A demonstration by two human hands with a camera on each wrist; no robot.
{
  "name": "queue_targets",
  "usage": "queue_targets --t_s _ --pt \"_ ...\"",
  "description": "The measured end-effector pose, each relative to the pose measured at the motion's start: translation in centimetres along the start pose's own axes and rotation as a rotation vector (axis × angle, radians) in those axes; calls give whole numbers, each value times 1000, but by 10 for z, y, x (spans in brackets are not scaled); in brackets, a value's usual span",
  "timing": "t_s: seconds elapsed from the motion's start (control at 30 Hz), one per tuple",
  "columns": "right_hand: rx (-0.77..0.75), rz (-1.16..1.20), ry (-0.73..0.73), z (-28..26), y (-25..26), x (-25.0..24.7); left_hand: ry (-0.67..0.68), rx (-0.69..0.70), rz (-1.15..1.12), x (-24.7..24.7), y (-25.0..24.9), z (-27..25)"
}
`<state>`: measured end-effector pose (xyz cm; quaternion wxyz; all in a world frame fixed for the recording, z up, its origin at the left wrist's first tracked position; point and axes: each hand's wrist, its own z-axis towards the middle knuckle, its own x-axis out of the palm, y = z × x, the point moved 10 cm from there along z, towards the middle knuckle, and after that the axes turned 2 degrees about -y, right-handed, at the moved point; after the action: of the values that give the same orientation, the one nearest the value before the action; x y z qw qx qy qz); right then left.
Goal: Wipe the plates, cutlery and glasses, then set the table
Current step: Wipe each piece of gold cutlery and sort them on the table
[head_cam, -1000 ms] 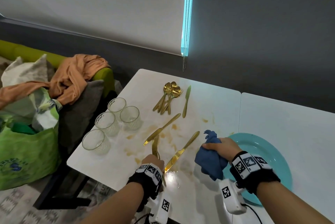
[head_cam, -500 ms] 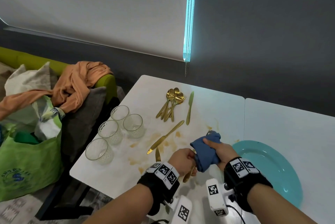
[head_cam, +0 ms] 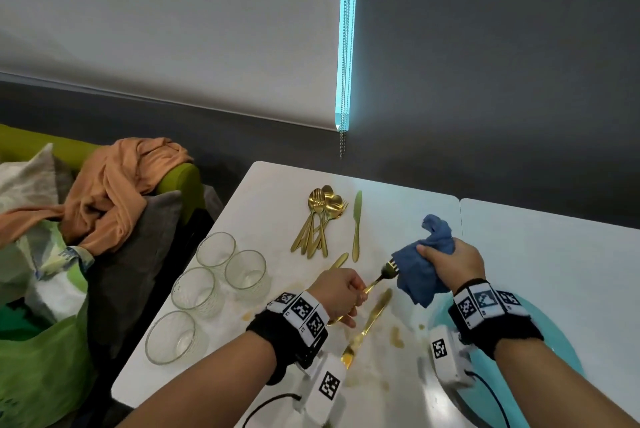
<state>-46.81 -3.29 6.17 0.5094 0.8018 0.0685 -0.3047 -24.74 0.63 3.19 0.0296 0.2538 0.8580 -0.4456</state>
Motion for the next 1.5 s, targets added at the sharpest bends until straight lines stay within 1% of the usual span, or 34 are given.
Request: queue_targets --t_s 0.03,0.07,0.13,0.17,0.2,0.27,0.3,0.37,0.4,0.5,0.57,0.67,0.73,0.77,0.87,0.9,0.97,1.03,1.1,1.27,1.33,1.37,1.4,1.43,1.5 --pt "76 129 -27 3 -10 -5 -35 -1 -30 -8 0 4" --pt "171 304 -1 3 -22 1 -72 0 -61 -15 0 8" --pt "333 677 156 -5 -37 32 -114 21 -97 -19 -2 16" --pt "377 778 223 -11 -36 50 -113 38 -86 -16 -7 17" --pt "401 761 251 -14 -39 66 -110 54 -85 -11 -12 22" --pt "451 625 218 -15 -45 86 -67 57 0 4 -16 28" --pt "459 570 204 -12 -46 91 -82 61 4 5 -19 28" --pt "435 532 216 0 -46 97 -46 58 28 12 -16 30" --pt "425 519 204 8 -47 93 -28 99 61 13 -15 34" --pt "409 607 135 28 -45 79 32 35 -109 12 3 42" --pt "420 647 122 32 -38 78 49 21 -154 7 7 46" --pt "381 578 159 28 -29 92 -11 61 -216 -5 3 59" --pt "330 447 215 17 -20 106 -63 85 -141 -12 -2 64" --pt "306 381 245 11 -16 110 -55 89 -99 -12 -2 67" --pt "284 266 290 7 -15 112 50 25 46 -10 3 73" --pt "282 222 294 8 -17 109 46 26 100 -15 2 78" --pt "281 160 296 8 -21 106 -36 58 183 -35 -9 88" --pt "275 113 325 5 -21 113 -103 117 192 -47 -25 96" --pt "245 48 359 3 -16 125 -100 140 219 -43 -35 103" --pt "175 -45 363 5 -1 142 -101 90 263 -38 -32 120" --pt "179 -90 398 4 -1 146 -56 27 264 -37 -29 126" --pt "183 -121 419 5 -2 148 -43 -31 266 -39 -28 128" --pt "182 -149 429 7 -1 148 -75 -60 249 -48 -30 129" --pt "177 -172 426 10 0 146 -54 -75 313 -51 -33 131" --pt "154 -221 402 15 5 140 -106 -56 485 -63 -38 142"
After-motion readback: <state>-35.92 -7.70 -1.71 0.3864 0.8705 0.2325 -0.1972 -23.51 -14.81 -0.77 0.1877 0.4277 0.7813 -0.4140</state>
